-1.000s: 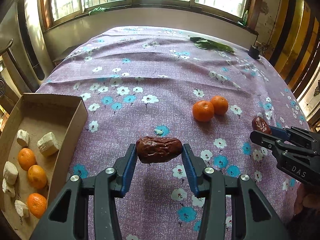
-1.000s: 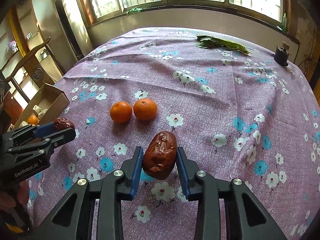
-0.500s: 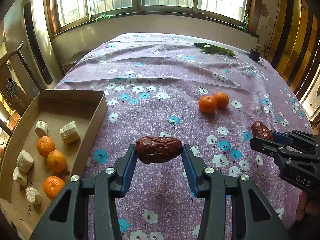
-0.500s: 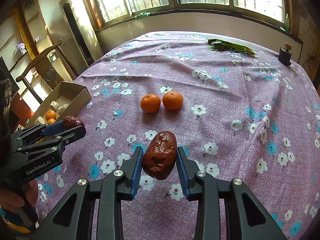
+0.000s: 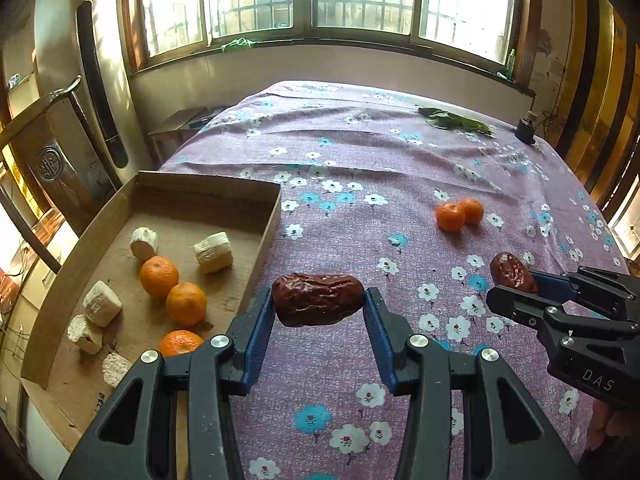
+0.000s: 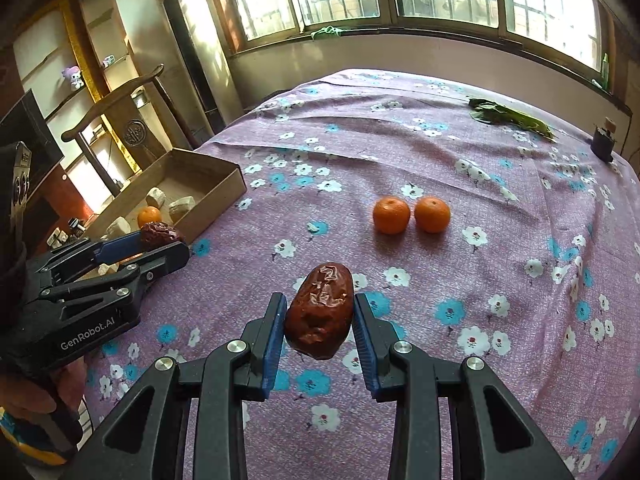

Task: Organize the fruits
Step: 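Carry both dates into the box and open both tools to release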

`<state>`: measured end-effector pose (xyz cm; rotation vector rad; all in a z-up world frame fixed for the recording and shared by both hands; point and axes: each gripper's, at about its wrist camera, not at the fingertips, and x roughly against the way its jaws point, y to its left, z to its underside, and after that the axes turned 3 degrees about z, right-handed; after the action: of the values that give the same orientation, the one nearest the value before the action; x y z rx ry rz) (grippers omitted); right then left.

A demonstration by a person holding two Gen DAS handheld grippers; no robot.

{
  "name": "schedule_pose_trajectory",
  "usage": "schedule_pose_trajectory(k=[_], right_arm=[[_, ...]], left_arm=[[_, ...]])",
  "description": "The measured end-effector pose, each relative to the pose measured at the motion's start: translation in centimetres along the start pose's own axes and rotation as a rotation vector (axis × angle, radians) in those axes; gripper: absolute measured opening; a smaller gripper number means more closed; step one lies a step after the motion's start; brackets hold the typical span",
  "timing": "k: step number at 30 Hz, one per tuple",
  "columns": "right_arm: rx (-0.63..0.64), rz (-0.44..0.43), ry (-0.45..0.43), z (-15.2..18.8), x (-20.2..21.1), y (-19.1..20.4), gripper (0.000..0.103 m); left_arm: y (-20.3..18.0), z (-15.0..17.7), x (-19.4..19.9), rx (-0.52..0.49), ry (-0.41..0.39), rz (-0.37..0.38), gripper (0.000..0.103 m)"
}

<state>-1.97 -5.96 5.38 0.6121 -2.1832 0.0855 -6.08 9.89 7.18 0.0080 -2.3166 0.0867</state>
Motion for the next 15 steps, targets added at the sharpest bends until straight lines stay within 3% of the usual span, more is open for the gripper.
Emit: schedule_pose_trajectory(k=[15], right_arm=[[0.138, -0.070, 0.008, -2.2, -1.7, 7.1, 0.036]], left_arm=[[6.9, 1.3, 2.1, 0.105, -0.022, -0.082, 0.045]])
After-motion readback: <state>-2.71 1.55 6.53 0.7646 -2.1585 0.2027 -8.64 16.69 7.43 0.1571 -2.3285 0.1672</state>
